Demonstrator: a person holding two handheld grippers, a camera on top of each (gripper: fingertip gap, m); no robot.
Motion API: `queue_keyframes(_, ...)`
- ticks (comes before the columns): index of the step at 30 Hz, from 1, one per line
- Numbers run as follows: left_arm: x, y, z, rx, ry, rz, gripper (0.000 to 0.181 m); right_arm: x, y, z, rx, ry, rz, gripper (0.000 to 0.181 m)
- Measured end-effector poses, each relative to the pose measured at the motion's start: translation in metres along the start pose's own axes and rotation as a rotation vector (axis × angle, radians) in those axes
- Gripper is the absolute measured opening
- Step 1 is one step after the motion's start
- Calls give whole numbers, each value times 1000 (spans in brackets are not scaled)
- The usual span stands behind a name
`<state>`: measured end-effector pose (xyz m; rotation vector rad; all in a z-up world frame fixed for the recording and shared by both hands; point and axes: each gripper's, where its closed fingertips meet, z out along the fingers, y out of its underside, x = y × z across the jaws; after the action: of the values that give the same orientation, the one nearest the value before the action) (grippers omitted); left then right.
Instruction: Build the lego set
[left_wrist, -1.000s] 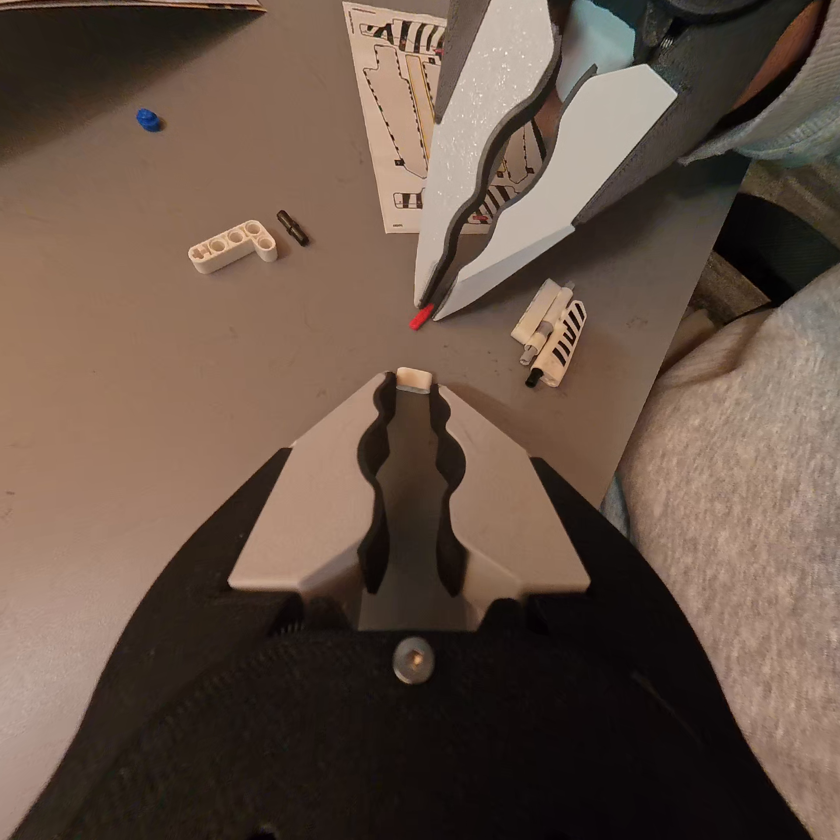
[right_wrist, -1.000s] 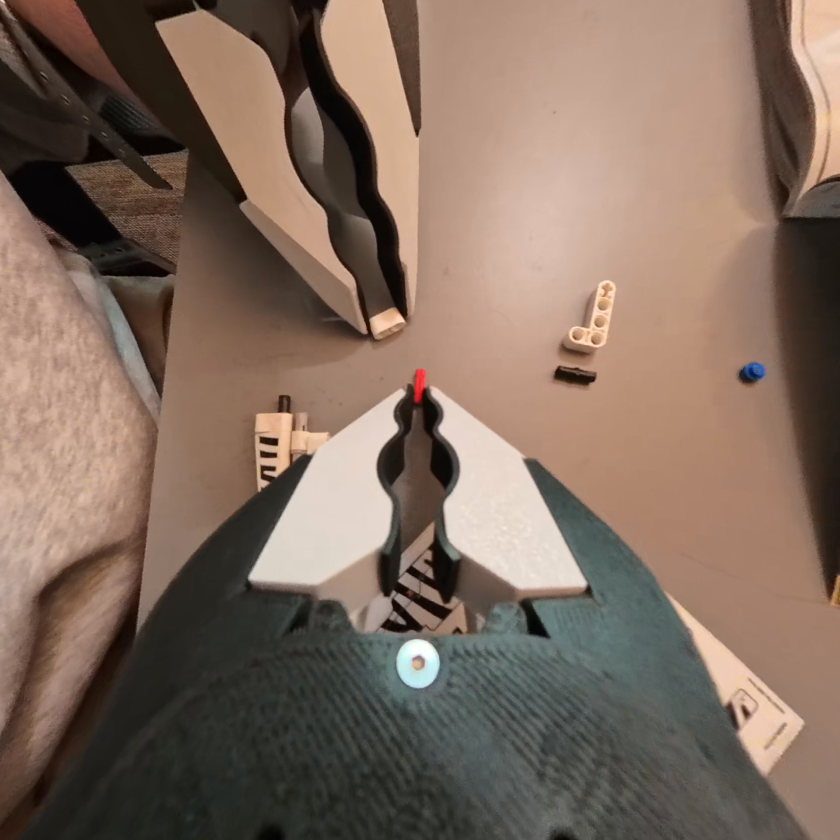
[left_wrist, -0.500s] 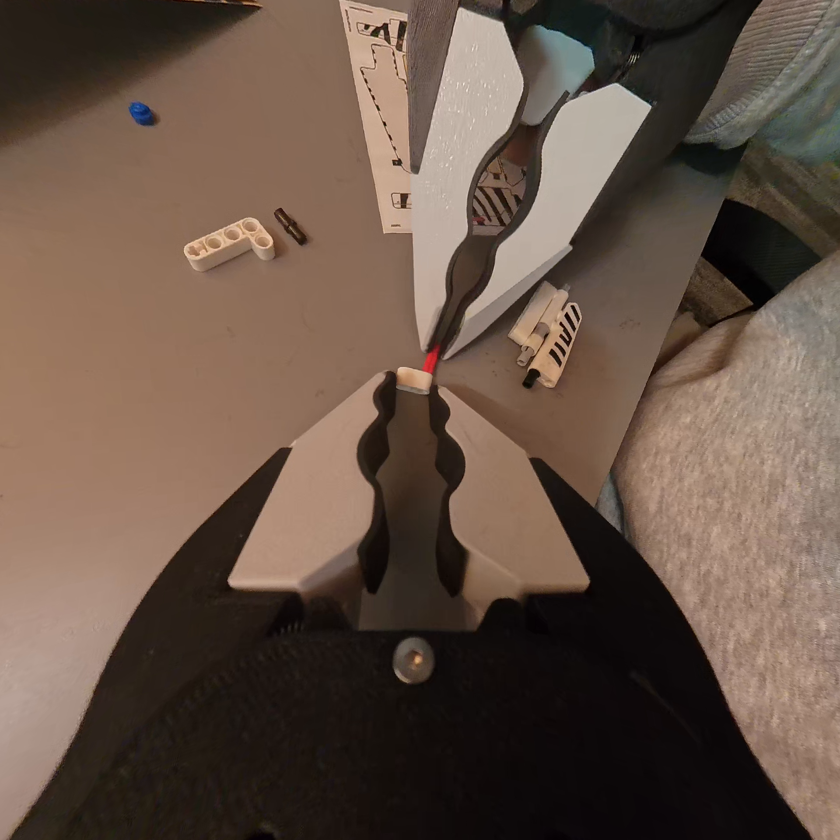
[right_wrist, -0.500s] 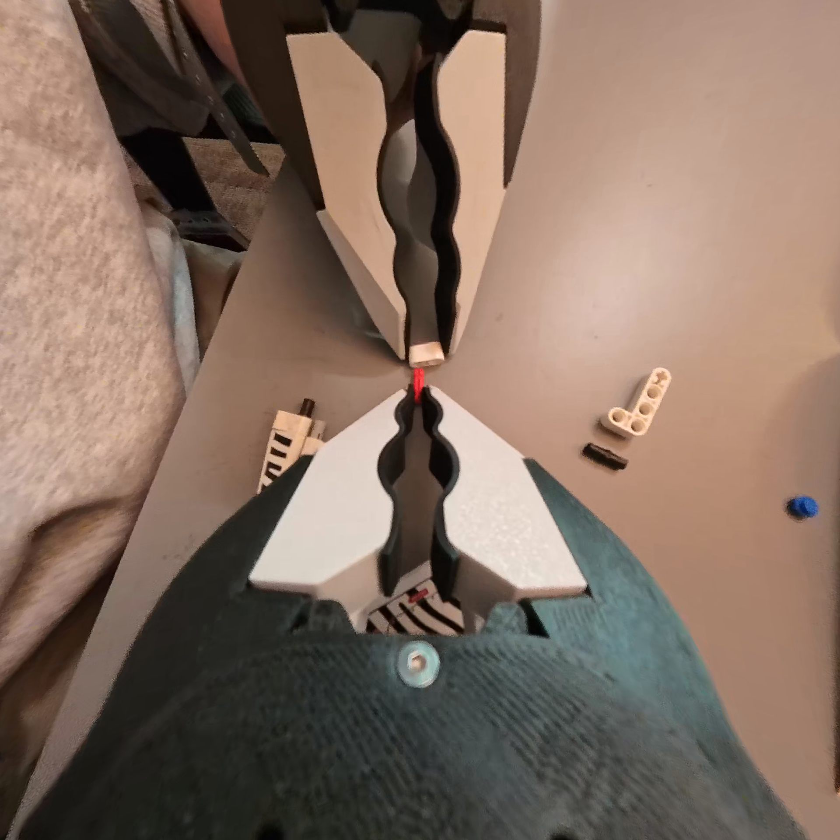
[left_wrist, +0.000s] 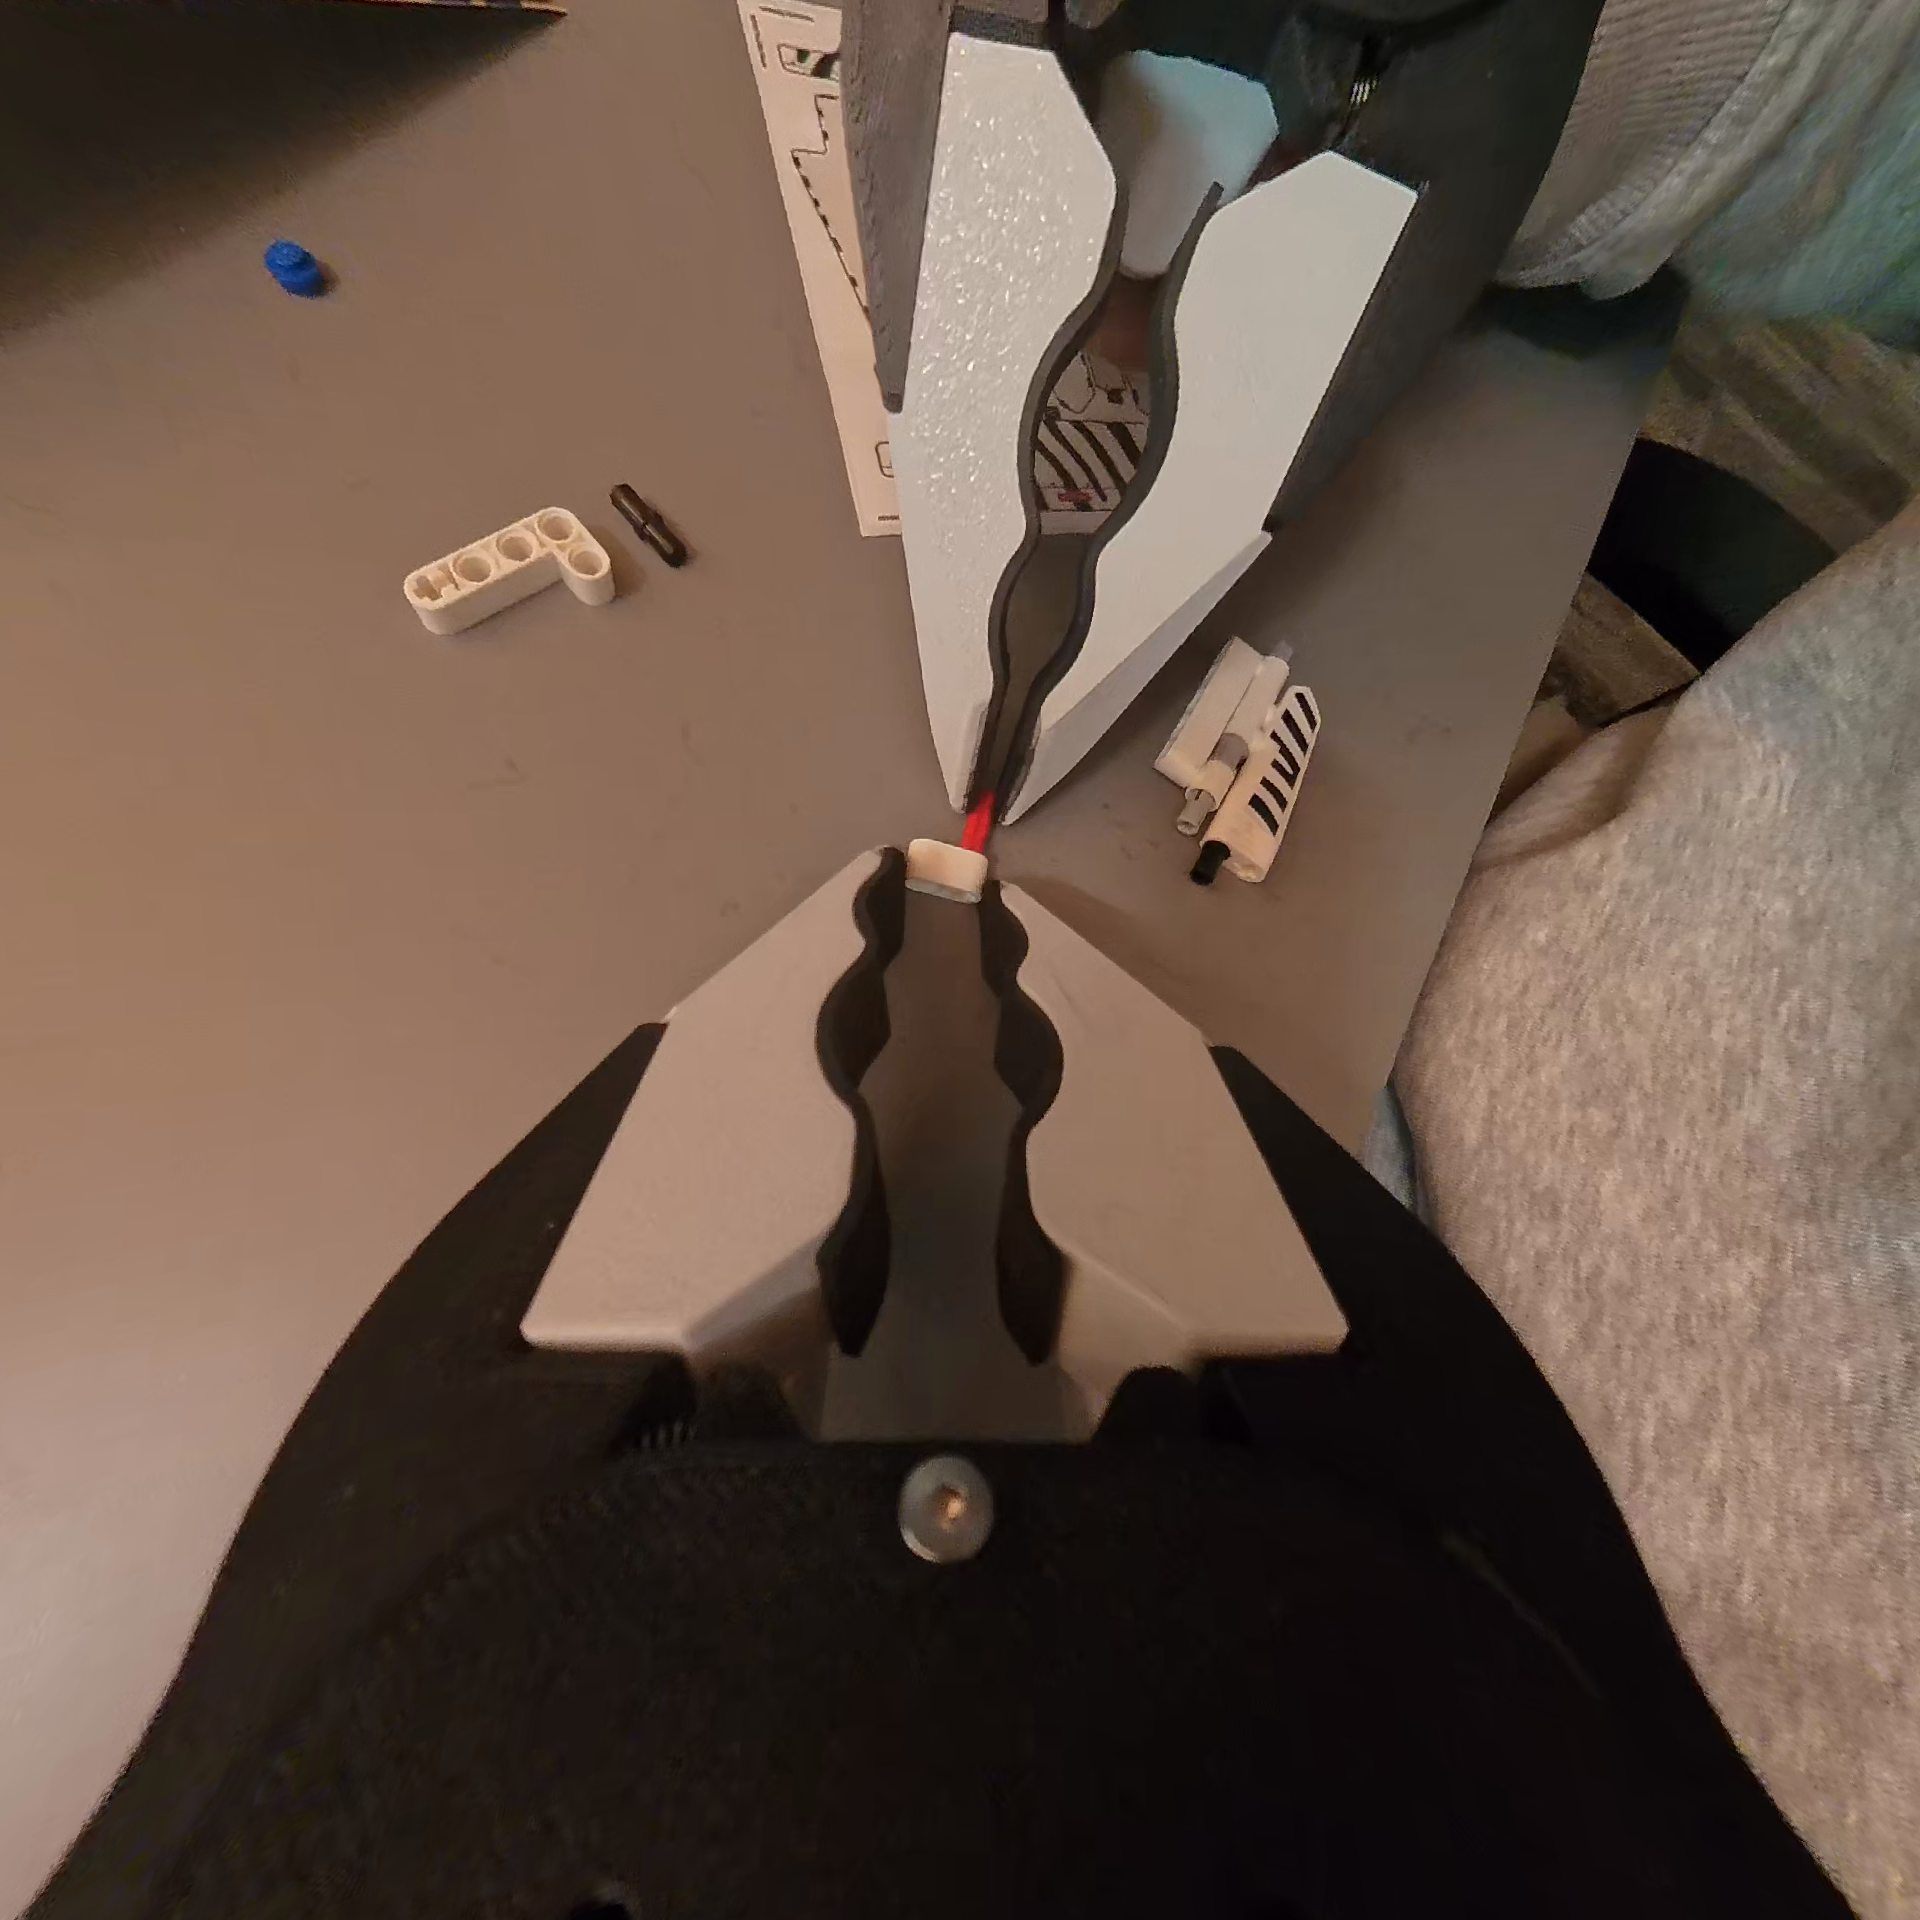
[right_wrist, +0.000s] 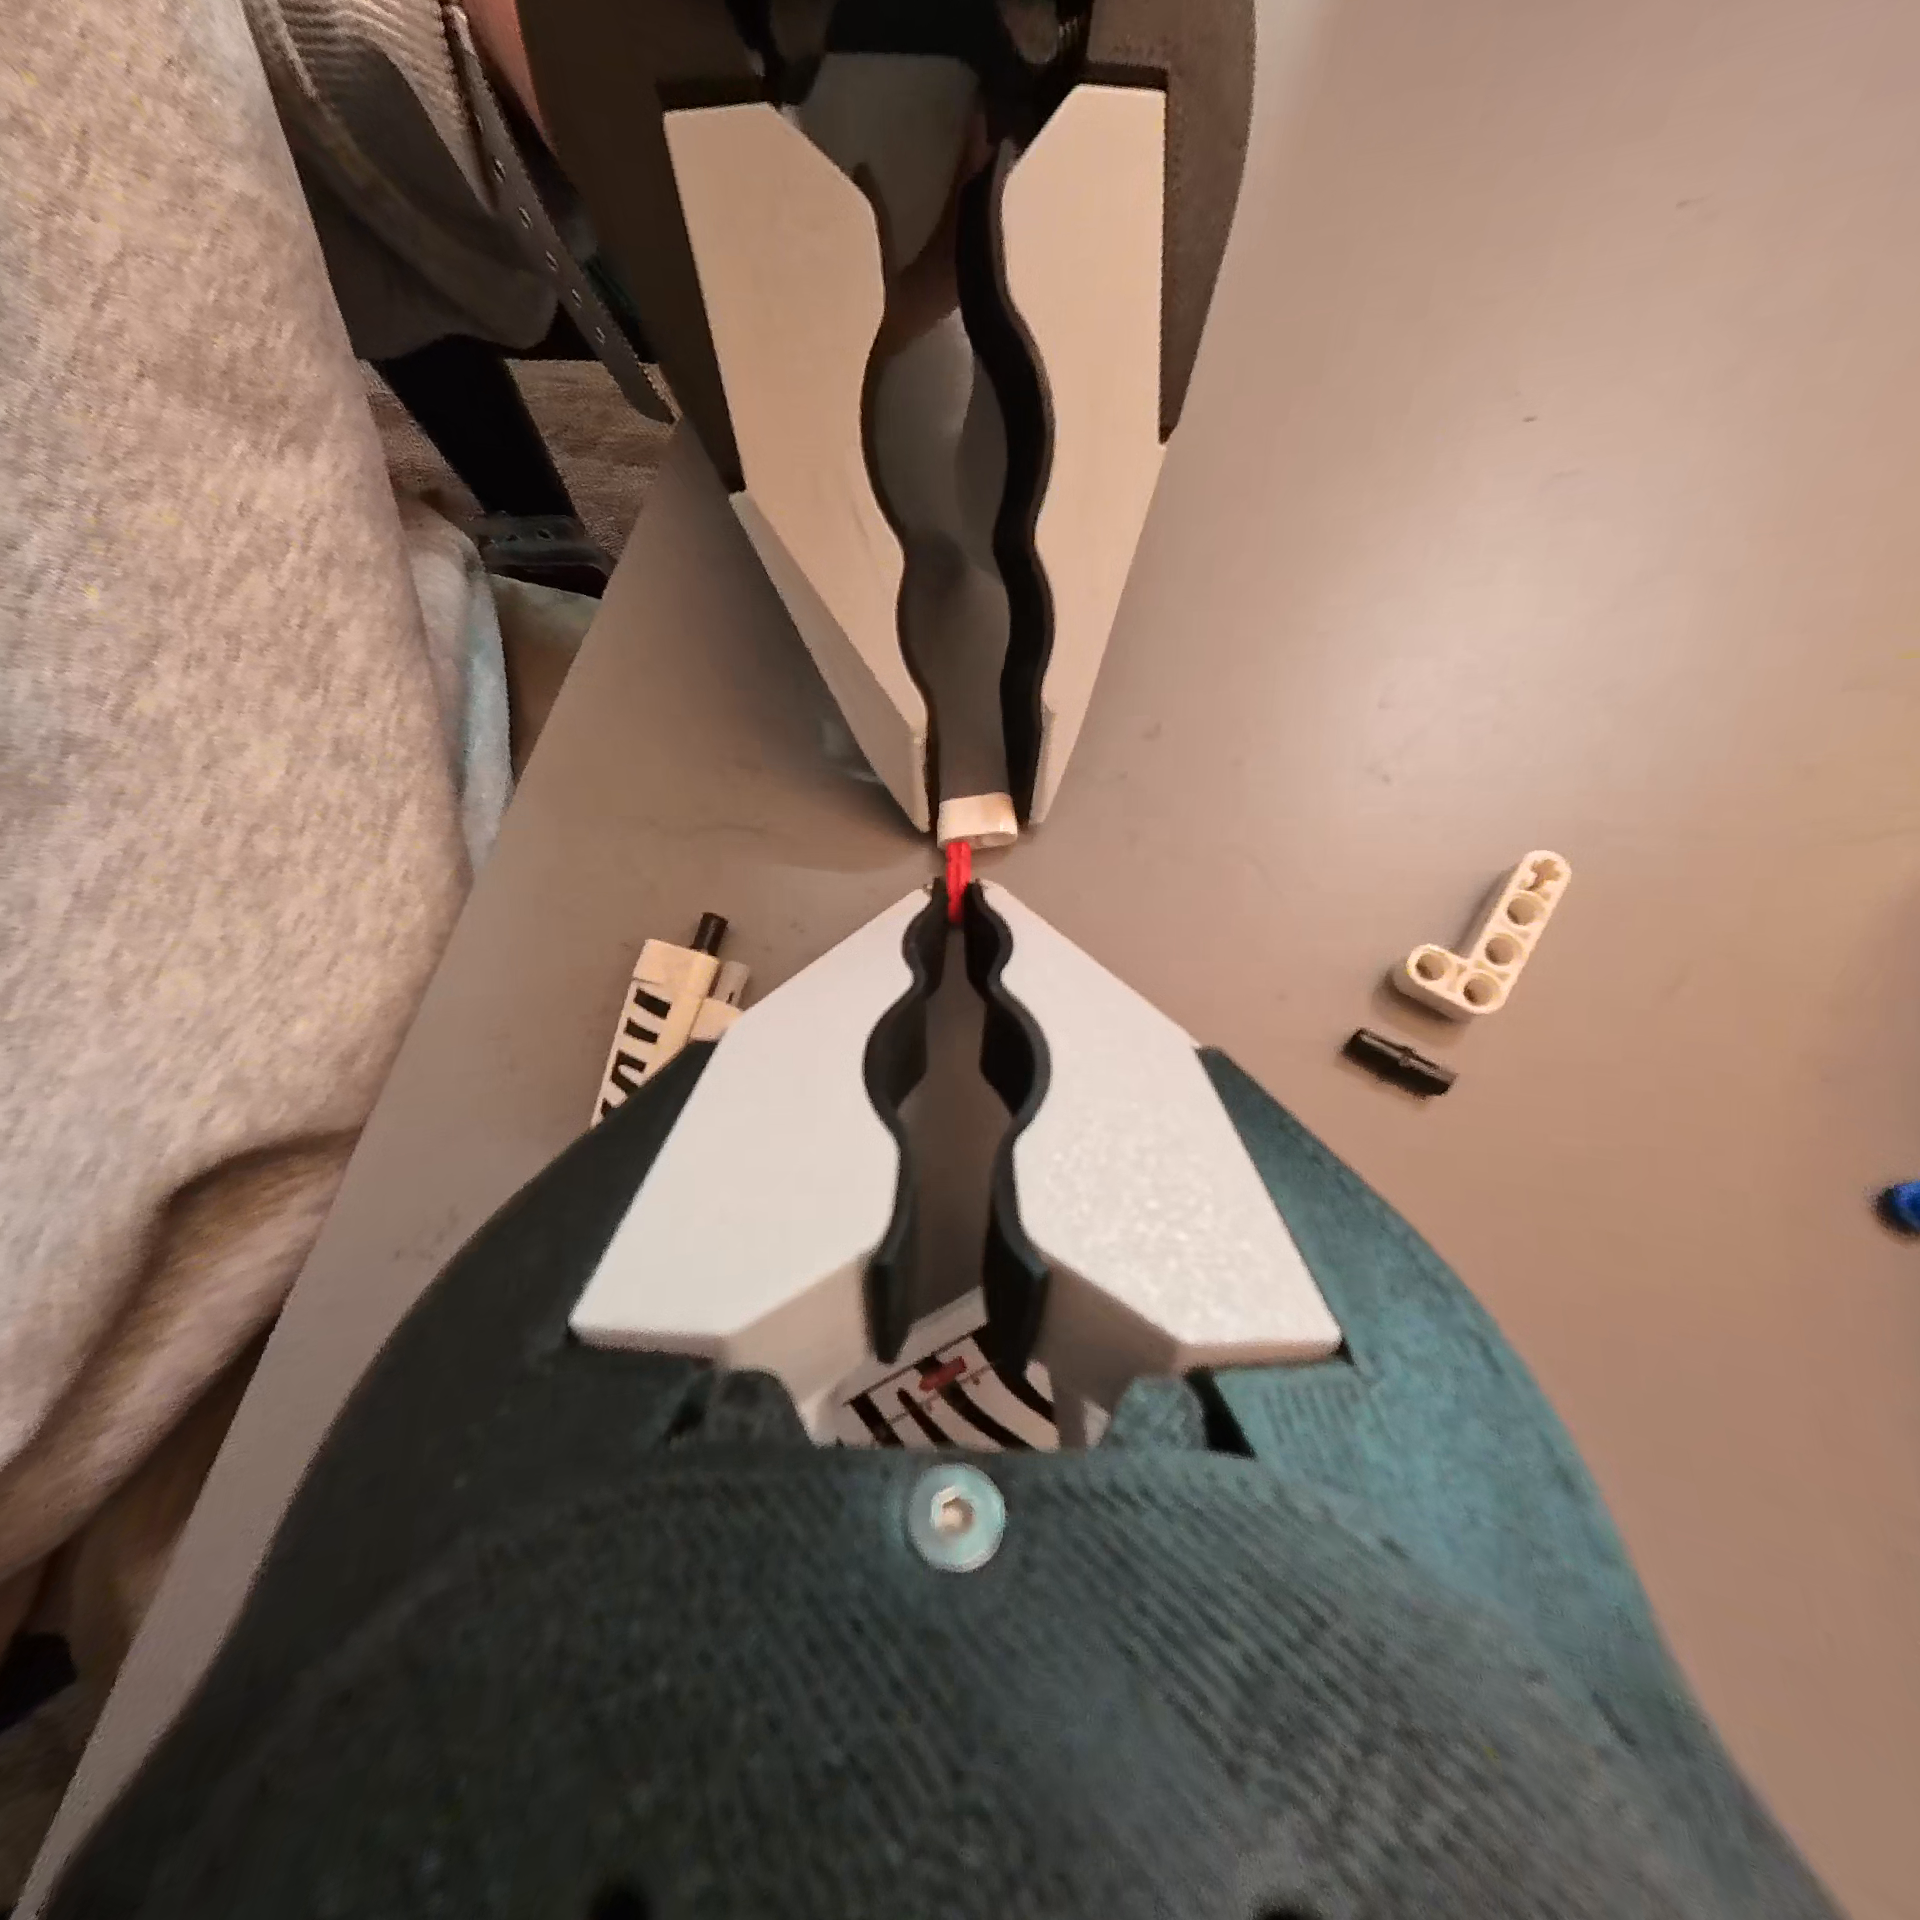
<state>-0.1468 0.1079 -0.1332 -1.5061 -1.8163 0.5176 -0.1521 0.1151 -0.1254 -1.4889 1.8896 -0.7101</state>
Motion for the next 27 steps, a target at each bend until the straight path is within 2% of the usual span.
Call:
queue_keyframes(6, 0, 0, 0, -10, 16, 30, 14, 0, 0, 0, -30, -96, 96, 2)
queue_keyframes(20, 1, 0, 0, -15, 22, 57, 14, -1, -3, 0, -51, -380, 616, 1)
queue_keyframes(27, 1, 0, 0, -17, 24, 66, 14, 1, -3, 1, -85, -420, 591, 1)
